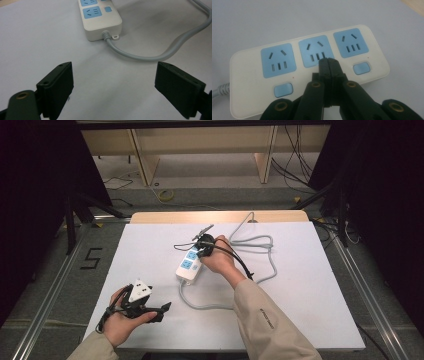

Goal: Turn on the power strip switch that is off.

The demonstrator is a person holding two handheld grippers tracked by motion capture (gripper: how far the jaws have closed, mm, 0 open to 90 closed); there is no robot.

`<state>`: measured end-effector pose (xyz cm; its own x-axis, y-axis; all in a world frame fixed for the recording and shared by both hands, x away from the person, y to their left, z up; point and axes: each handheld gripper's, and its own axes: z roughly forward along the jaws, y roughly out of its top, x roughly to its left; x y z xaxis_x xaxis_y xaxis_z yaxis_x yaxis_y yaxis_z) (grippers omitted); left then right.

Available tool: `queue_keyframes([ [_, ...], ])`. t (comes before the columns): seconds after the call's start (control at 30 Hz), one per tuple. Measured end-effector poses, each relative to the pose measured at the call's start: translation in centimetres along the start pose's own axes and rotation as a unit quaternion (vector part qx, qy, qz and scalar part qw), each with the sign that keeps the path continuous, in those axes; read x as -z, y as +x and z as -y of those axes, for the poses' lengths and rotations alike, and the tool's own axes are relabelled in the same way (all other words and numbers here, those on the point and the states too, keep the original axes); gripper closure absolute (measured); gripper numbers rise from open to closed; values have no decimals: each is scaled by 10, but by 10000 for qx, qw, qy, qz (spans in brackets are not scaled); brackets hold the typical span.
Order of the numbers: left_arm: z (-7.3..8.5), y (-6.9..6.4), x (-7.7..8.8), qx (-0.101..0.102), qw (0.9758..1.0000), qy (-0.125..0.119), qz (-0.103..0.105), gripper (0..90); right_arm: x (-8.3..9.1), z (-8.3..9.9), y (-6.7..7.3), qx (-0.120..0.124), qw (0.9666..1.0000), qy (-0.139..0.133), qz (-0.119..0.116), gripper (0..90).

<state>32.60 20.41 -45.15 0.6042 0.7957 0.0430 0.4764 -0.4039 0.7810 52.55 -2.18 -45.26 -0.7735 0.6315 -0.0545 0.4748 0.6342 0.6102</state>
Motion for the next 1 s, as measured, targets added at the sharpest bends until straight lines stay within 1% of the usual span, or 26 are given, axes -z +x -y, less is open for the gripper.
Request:
queue_keyframes([
  [0.37, 0, 0, 0, 18, 10000, 0, 8, 151, 0, 0, 0, -12, 10000, 13, 7, 900],
  [0.53, 0, -1, 0, 15, 10000, 19, 22, 151, 0, 0, 1, 43, 10000, 27, 34, 900],
  [0.67, 0, -1, 0, 9, 10000, 21, 12, 151, -1, 0, 1, 4, 10000, 26, 33, 900],
  [0.7, 0, -1, 0, 12, 10000, 19, 22, 151, -1, 0, 1, 34, 10000, 29, 58, 900],
  [1.0, 0, -1, 0, 9, 10000, 26, 31, 152, -1, 0, 2, 29, 10000, 58, 75, 900],
])
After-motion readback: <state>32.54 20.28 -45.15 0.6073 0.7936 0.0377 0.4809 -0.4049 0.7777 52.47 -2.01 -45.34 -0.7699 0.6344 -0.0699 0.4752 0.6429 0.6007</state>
